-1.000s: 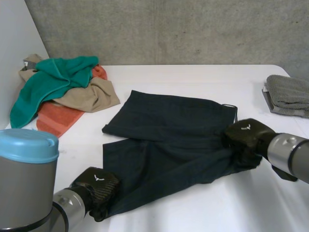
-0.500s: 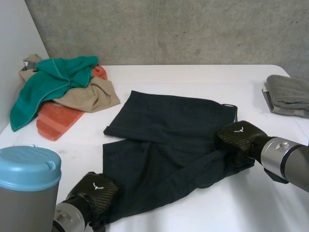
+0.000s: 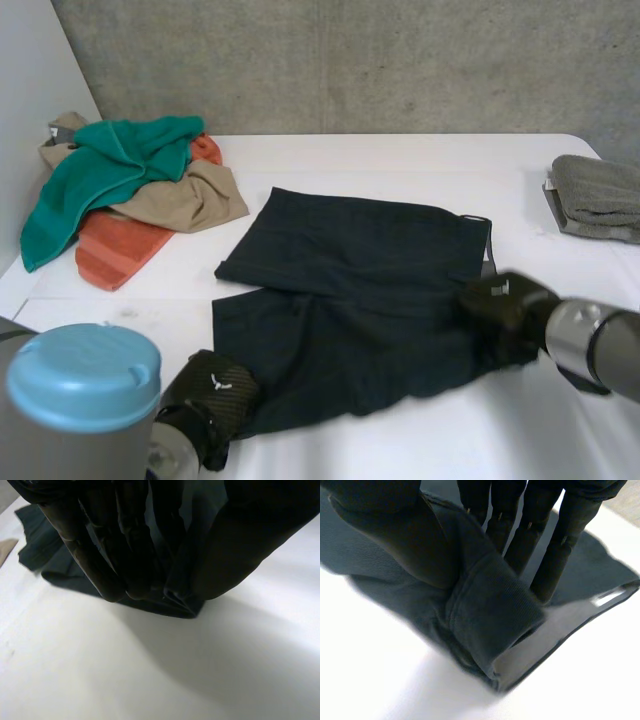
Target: Fold the laundry.
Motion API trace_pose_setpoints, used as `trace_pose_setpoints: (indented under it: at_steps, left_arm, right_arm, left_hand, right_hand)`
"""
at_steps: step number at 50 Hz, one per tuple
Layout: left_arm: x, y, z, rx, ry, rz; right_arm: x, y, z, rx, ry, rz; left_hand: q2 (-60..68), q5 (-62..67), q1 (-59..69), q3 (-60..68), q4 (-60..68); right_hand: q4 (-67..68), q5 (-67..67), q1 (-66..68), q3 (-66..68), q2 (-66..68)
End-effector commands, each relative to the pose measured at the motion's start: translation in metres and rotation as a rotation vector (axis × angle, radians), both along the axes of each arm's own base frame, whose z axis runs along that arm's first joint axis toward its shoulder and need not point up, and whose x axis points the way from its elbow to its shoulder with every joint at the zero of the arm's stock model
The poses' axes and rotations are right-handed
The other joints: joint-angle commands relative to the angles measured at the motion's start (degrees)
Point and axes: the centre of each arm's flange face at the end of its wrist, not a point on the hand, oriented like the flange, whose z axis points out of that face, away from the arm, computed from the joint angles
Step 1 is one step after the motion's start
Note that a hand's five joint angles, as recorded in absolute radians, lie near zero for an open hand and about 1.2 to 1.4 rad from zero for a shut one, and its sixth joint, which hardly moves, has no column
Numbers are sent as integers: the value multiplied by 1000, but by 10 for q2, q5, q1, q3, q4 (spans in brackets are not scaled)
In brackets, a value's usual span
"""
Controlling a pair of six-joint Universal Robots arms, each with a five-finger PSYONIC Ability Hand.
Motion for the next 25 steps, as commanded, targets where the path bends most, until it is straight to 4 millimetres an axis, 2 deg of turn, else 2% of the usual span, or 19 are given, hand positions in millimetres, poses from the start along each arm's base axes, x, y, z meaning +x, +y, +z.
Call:
trace_pose_setpoints:
  at_steps: [1, 3, 7, 8, 10, 11, 14, 15, 18, 19, 21, 22, 25]
  left_arm:
    - [13, 38, 28, 41, -112, -201]
    - [16, 40, 31, 56, -139, -214]
    - [4, 13, 34, -24, -117, -197]
    - [-4, -2, 34, -58, -108, -185]
    - [-13, -19, 35, -98, -89, -172]
    - [-23, -38, 36, -144, -67, -159]
    - [-40, -66, 42, -222, -15, -141]
    - [-53, -86, 45, -279, 24, -132]
    - [-73, -116, 51, -375, 84, -122]
    - [-87, -136, 55, -440, 126, -117]
    - [-99, -155, 57, -496, 161, -111]
    - [-110, -173, 60, -557, 193, -106]
    - [-124, -199, 57, -624, 223, -100]
  right_arm:
    - [-33, 49, -4, 182, 323, 258]
    - [-36, 43, -4, 155, 320, 246]
    - [-28, 22, -9, 91, 247, 172]
    - [-25, 11, -14, 81, 219, 142]
    - [-22, 1, -14, 69, 188, 113]
    - [-18, -8, -15, 49, 162, 94]
    - [-13, -24, -12, -10, 121, 59]
    - [-10, -36, -8, -62, 93, 38]
    - [-4, -53, 0, -155, 50, 8]
    - [0, -64, 4, -216, 24, -13]
    - [3, -77, 4, -266, 6, -36]
    - [5, -90, 4, -318, -11, -59]
    - [11, -107, -1, -381, -25, -92]
  left_hand:
    - [117, 140, 147, 120, 116]
    - [117, 140, 147, 120, 116]
    - [117, 140, 147, 120, 116]
    - [117, 140, 147, 120, 116]
    - [117, 140, 147, 120, 116]
    - [117, 140, 147, 120, 116]
    - [117, 140, 147, 120, 116]
    - [117, 140, 147, 120, 116]
    - [117, 140, 147, 120, 116]
    - [117, 140, 147, 120, 116]
    - [117, 140, 147, 120, 116]
    - [117, 140, 147, 120, 116]
    - [117, 140, 147, 120, 116]
  right_hand:
    - [113, 117, 160, 116, 126]
    - [113, 117, 160, 116, 126]
    - [113, 117, 160, 116, 126]
    - [113, 117, 160, 116, 126]
    - [113, 117, 160, 116, 126]
    - [113, 117, 160, 116, 126]
    - [113, 117, 160, 116, 126]
    - [113, 117, 160, 116, 126]
    - [113, 117, 160, 116, 126]
    - [113, 117, 160, 116, 126]
    - [113, 117, 160, 116, 126]
    - [113, 117, 160, 116, 126]
    - [113, 117, 160, 116, 126]
